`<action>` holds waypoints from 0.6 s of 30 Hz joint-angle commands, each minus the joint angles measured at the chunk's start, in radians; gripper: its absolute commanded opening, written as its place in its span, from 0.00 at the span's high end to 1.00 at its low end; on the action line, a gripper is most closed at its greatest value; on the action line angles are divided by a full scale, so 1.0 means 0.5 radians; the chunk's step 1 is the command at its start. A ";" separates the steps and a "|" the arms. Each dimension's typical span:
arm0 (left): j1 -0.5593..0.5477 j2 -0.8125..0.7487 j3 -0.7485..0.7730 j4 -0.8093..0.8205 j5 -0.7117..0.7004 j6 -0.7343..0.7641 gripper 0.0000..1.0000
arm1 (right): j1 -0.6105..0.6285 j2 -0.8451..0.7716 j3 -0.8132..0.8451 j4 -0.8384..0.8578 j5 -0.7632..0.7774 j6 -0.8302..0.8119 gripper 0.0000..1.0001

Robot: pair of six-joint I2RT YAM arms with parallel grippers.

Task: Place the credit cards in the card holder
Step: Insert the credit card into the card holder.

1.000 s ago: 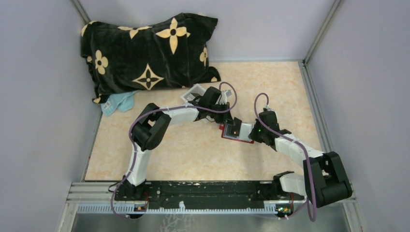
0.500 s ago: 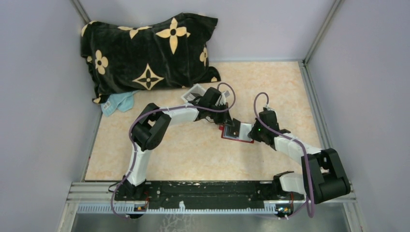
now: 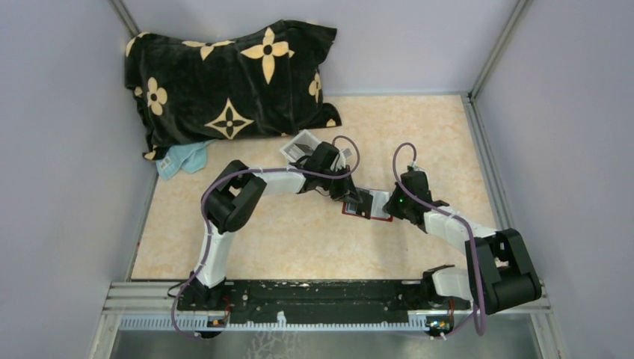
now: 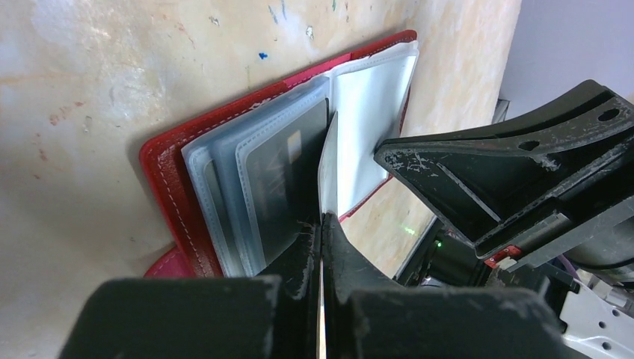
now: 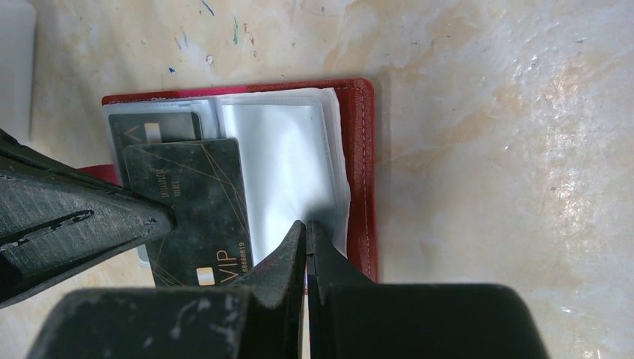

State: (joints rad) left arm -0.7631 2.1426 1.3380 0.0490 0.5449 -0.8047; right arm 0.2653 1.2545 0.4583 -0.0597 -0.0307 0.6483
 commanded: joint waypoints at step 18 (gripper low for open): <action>0.087 -0.076 0.107 -0.336 -0.381 0.081 1.00 | -0.016 0.044 -0.051 -0.013 0.022 0.008 1.00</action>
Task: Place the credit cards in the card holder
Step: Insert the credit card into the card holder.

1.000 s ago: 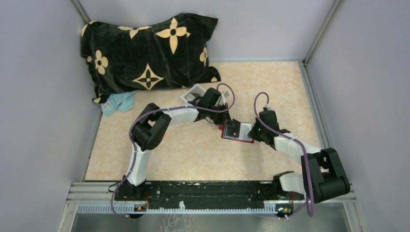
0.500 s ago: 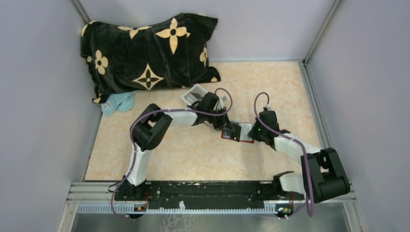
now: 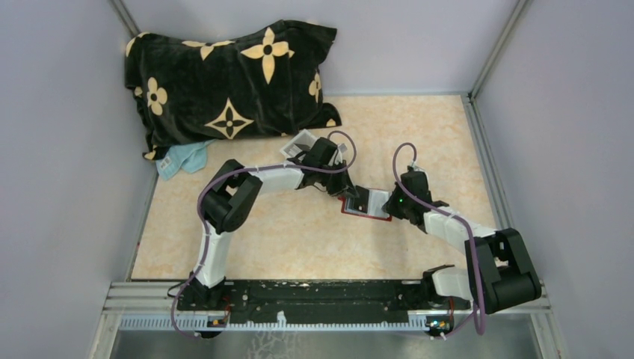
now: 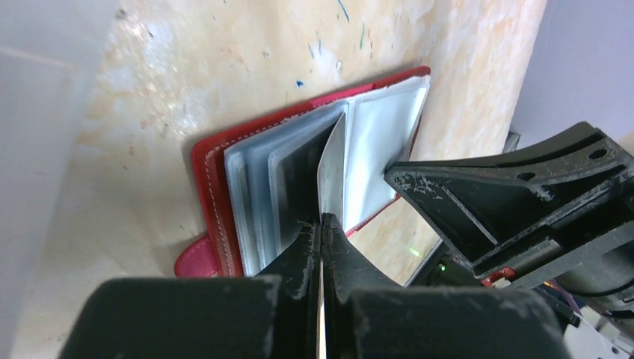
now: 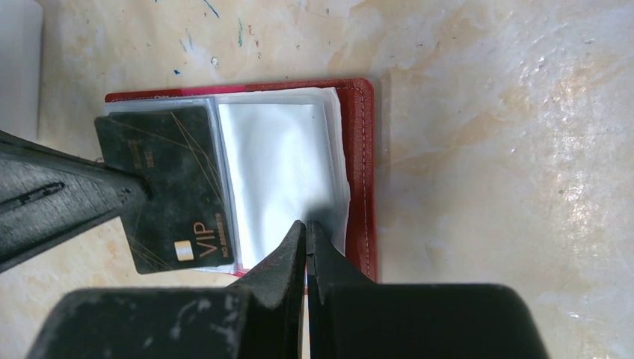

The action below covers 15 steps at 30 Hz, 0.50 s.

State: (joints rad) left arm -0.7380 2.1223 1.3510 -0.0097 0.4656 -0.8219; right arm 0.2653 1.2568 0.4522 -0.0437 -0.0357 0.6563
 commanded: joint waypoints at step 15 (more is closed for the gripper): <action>-0.019 0.120 0.379 -0.476 -0.167 0.329 1.00 | -0.017 0.070 -0.019 -0.041 0.028 -0.007 1.00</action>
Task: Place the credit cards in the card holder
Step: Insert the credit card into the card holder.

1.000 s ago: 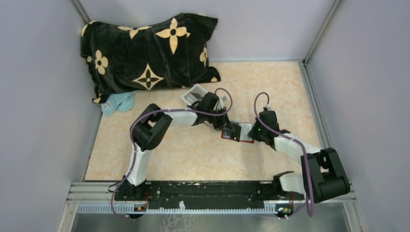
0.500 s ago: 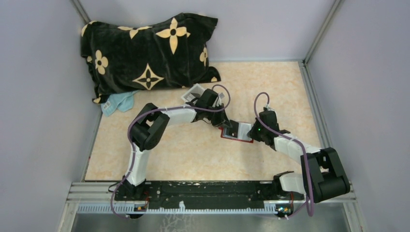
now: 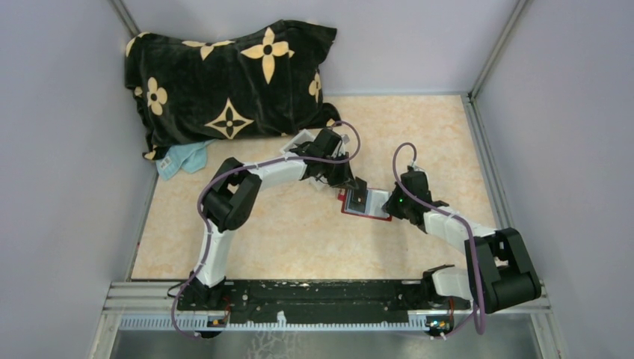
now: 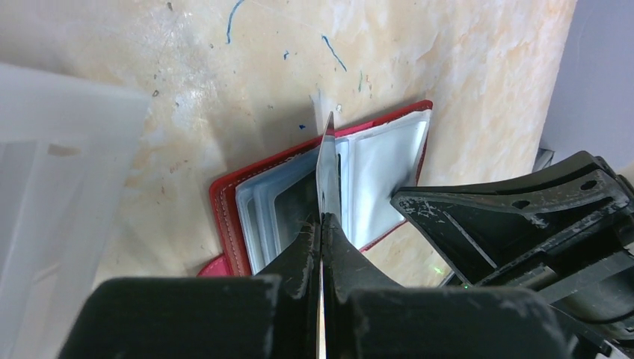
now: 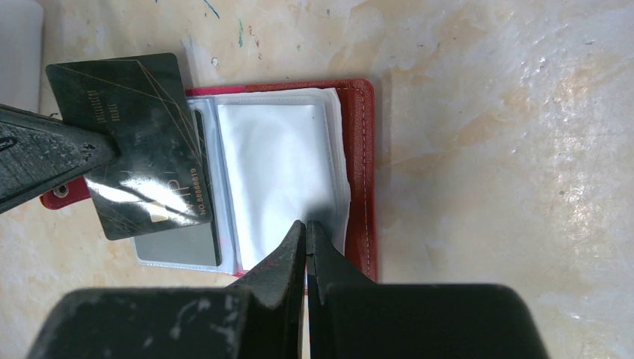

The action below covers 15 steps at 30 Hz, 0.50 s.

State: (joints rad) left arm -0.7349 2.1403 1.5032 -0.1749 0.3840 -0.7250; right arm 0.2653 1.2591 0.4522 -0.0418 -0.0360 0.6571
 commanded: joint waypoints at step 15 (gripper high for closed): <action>-0.121 0.030 -0.179 0.079 0.025 0.081 1.00 | -0.015 0.085 -0.025 -0.025 0.026 -0.010 1.00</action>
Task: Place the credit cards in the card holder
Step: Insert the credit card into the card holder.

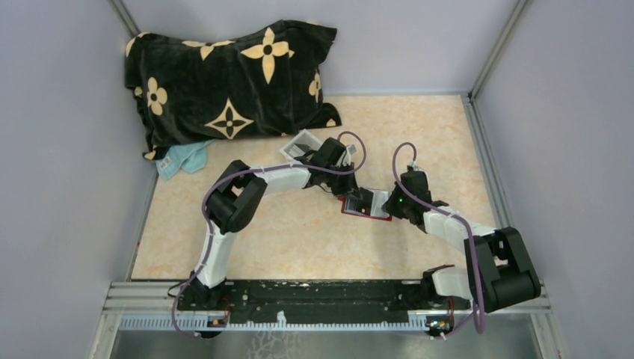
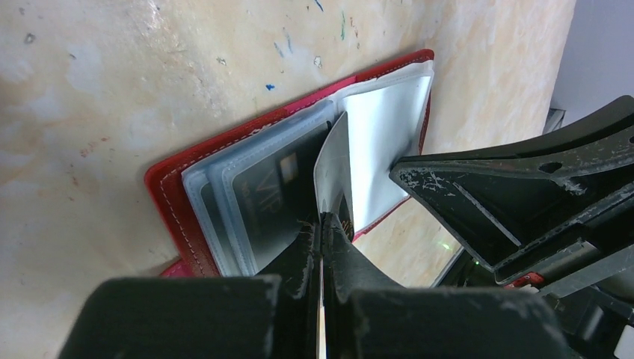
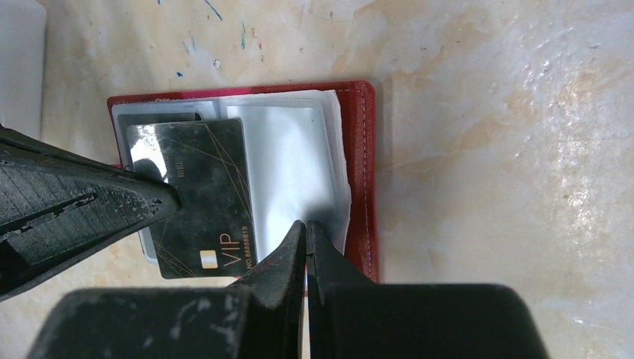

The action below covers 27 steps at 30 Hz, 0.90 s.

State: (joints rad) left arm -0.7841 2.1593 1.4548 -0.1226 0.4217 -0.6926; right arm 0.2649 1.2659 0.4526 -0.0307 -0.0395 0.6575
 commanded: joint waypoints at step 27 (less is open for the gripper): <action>-0.027 -0.149 0.001 -0.219 -0.475 0.096 1.00 | -0.015 0.033 -0.038 -0.065 0.039 -0.010 1.00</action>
State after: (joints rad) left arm -0.8036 2.1029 1.4284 -0.1448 0.2897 -0.6918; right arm 0.2649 1.2659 0.4526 -0.0299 -0.0399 0.6575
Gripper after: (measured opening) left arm 0.006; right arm 0.004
